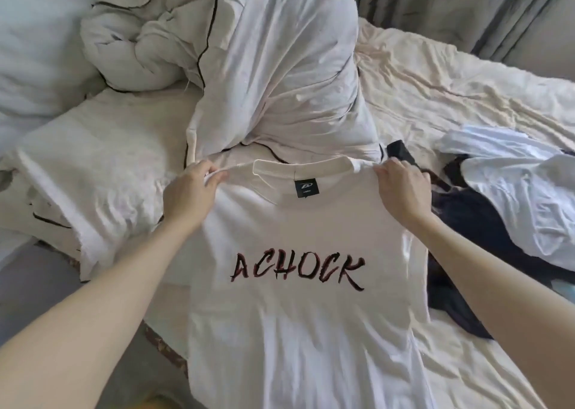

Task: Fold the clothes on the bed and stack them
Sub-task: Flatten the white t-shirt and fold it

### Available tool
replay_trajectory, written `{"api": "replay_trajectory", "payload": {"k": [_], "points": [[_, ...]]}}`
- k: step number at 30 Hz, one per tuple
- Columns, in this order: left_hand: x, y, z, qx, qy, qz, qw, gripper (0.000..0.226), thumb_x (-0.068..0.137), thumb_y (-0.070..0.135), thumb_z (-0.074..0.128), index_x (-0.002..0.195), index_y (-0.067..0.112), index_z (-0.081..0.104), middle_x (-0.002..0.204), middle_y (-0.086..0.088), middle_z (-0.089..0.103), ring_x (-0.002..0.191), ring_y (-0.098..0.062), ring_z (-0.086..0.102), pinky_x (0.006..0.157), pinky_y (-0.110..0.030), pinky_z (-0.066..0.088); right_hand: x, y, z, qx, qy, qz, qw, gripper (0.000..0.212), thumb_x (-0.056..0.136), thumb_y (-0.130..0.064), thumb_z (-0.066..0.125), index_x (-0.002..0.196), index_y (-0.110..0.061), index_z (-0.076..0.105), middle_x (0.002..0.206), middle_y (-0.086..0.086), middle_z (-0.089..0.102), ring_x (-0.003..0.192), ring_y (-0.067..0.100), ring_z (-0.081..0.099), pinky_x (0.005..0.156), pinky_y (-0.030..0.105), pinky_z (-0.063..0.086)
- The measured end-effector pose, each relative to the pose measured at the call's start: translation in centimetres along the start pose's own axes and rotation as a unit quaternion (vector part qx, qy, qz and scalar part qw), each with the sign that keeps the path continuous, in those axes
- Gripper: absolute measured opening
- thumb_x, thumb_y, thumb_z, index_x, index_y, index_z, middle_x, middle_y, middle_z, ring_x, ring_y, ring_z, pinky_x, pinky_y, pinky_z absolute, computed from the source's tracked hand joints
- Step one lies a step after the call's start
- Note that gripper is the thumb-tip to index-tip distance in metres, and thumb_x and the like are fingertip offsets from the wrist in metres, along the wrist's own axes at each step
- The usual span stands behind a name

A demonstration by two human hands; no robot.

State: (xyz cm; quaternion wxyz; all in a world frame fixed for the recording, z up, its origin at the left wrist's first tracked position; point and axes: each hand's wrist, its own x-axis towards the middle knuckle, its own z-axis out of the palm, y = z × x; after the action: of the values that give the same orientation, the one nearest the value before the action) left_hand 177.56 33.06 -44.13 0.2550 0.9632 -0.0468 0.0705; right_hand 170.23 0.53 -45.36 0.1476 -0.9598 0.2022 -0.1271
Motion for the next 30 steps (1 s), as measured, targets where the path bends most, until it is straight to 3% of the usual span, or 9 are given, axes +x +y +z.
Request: {"api": "replay_trajectory", "payload": {"k": [3,8,17,21,25,30], "points": [[2.6,-2.9,5.8,0.021,-0.042,0.002,0.999,0.027,0.096,0.035,0.05,0.104,0.01,0.06,0.111,-0.012,0.063,0.1,-0.035,0.056,0.073,-0.039,0.039,2.7,0.9,6.2,0.01,-0.043,0.027,0.999,0.031,0.098,-0.029,0.041,0.087,-0.005,0.057,0.093,0.018,0.063,0.093,0.037,0.056,0.081,0.04,0.029],[6.8,-4.7,12.4,0.025,-0.036,-0.021,0.999,0.031,0.097,0.038,0.049,0.103,0.009,0.061,0.11,-0.014,0.062,0.098,-0.036,0.055,0.069,-0.036,0.034,7.0,1.6,12.8,-0.012,-0.046,0.048,0.998,0.033,0.097,-0.029,0.042,0.088,-0.005,0.062,0.098,0.017,0.062,0.094,0.035,0.054,0.077,0.036,0.023],[12.1,-6.9,17.1,0.042,-0.009,-0.024,0.999,0.03,0.096,0.038,0.05,0.1,0.01,0.061,0.108,-0.013,0.061,0.098,-0.037,0.055,0.073,-0.039,0.039,11.0,1.2,18.4,-0.025,-0.021,0.038,0.999,0.033,0.098,-0.028,0.037,0.095,-0.005,0.061,0.108,0.016,0.059,0.105,0.033,0.049,0.093,0.036,0.025],[11.2,-8.5,19.7,0.076,-0.033,-0.017,0.996,0.032,0.097,0.037,0.047,0.104,0.009,0.06,0.111,-0.014,0.06,0.098,-0.038,0.056,0.073,-0.043,0.041,10.1,2.3,20.9,-0.046,-0.066,0.062,0.995,0.036,0.101,-0.03,0.033,0.102,-0.005,0.059,0.108,0.017,0.058,0.106,0.034,0.048,0.089,0.039,0.026],[11.4,-9.6,21.7,0.075,-0.074,-0.032,0.994,0.033,0.096,0.04,0.049,0.107,0.01,0.058,0.114,-0.013,0.061,0.103,-0.036,0.055,0.072,-0.037,0.036,10.4,2.7,22.8,-0.058,-0.114,0.09,0.988,0.034,0.1,-0.028,0.034,0.104,-0.006,0.06,0.11,0.016,0.058,0.107,0.034,0.048,0.088,0.039,0.027],[11.3,-11.3,21.4,0.0,-0.18,-0.076,0.981,0.042,0.098,0.039,0.043,0.126,0.008,0.05,0.133,-0.013,0.053,0.123,-0.032,0.048,0.096,-0.037,0.036,9.9,1.5,23.3,-0.066,-0.142,0.084,0.984,0.035,0.097,-0.024,0.04,0.128,-0.012,0.051,0.13,0.015,0.049,0.126,0.031,0.036,0.101,0.04,0.023]]}}
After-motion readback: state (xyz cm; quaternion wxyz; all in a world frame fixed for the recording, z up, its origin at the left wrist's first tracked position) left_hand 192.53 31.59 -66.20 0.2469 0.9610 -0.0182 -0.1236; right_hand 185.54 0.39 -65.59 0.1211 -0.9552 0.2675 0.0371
